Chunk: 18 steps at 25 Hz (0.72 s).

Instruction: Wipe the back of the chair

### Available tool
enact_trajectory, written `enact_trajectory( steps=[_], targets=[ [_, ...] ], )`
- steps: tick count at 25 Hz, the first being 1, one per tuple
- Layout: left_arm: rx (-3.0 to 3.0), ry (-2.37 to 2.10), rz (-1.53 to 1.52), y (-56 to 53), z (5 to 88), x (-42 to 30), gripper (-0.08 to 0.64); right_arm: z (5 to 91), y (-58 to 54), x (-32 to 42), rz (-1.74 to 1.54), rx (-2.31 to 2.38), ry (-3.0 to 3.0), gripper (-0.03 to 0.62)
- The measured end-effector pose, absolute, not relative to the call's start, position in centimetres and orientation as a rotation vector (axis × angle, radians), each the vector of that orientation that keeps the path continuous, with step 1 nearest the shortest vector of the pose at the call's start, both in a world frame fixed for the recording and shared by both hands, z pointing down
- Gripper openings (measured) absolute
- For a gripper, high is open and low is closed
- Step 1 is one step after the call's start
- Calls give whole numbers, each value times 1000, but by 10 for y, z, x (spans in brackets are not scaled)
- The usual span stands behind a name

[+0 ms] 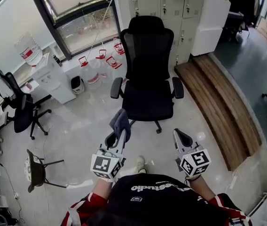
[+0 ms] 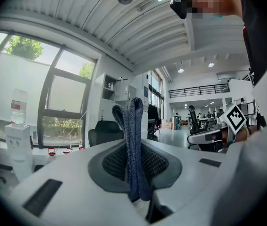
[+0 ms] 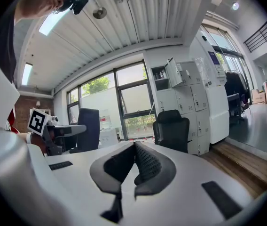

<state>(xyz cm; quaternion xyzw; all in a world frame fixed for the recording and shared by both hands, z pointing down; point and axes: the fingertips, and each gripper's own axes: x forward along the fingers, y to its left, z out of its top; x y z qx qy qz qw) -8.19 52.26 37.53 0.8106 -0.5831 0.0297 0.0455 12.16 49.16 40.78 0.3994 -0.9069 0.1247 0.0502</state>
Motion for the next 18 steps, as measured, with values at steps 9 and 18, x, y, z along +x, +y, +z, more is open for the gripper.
enact_trajectory(
  steps=[9,18],
  targets=[
    [2491,-1760,49,438,371,-153,61,398,412,50,355,1244,-2751,15],
    [2495,-1697,-19,401,374,-189,61,390,384,16,323,1299,-2716,15]
  ],
)
